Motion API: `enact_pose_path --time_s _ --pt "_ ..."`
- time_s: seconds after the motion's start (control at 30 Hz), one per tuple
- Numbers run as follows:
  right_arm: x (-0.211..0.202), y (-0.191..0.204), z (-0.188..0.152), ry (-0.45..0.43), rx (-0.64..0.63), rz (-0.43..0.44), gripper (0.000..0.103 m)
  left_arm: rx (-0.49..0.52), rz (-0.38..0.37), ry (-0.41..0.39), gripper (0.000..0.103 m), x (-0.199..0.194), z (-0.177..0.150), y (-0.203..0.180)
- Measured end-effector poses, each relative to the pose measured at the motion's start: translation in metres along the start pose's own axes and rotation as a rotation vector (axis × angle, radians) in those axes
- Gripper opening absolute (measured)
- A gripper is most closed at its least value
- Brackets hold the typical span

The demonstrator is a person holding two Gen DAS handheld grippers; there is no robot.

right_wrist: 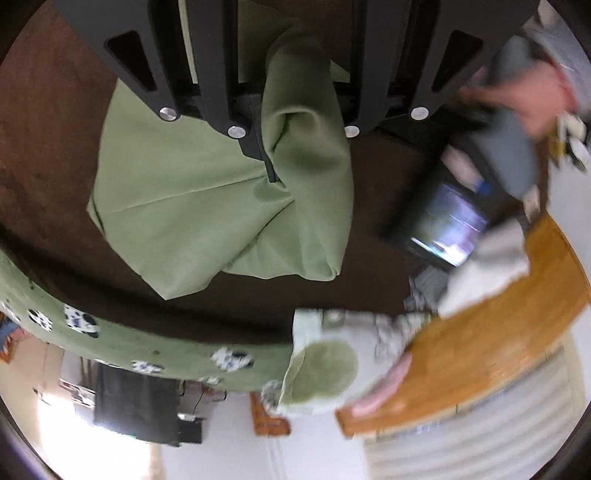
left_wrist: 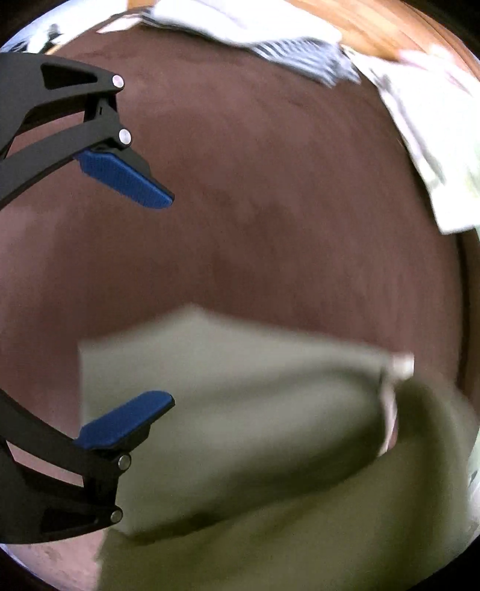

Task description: Fold large clothes

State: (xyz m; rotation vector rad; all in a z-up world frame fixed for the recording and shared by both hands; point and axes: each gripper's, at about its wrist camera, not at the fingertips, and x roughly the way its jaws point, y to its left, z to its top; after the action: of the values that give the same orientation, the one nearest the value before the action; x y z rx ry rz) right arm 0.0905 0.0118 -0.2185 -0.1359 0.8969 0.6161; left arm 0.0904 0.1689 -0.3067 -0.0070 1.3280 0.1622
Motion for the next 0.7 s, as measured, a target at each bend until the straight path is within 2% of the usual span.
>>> enact_pose_path --time_s 0.07,0.17,0.23,0.3,0.37,0.43,0.57,0.7 --pt "0.031 0.02 -0.007 0.084 -0.061 -0.05 0.021 -0.032 0.019 0.005 0.097 -0.002 -0.013 0.029" --pt "0.068 0.041 -0.02 0.164 -0.102 -0.083 0.036 -0.085 0.045 0.03 0.097 0.011 -0.004 0.048" --pt "0.085 0.05 -0.026 0.203 -0.123 -0.105 0.045 -0.126 0.054 0.043 0.097 0.019 -0.015 0.066" --pt "0.099 0.057 -0.03 0.24 -0.14 -0.095 0.07 -0.163 0.048 0.05 0.096 0.024 -0.02 0.076" --pt "0.108 0.063 -0.032 0.252 -0.146 -0.087 0.078 -0.185 0.036 0.052 0.096 0.036 -0.014 0.093" --pt "0.113 0.063 -0.034 0.263 -0.13 -0.076 0.081 -0.198 0.024 0.056 0.096 0.036 -0.023 0.09" --pt "0.123 0.053 -0.032 0.293 -0.088 -0.051 0.082 -0.21 0.001 0.065 0.096 0.043 -0.025 0.098" --pt "0.125 0.054 -0.033 0.306 -0.102 -0.024 0.089 -0.223 -0.01 0.06 0.096 0.043 -0.026 0.1"
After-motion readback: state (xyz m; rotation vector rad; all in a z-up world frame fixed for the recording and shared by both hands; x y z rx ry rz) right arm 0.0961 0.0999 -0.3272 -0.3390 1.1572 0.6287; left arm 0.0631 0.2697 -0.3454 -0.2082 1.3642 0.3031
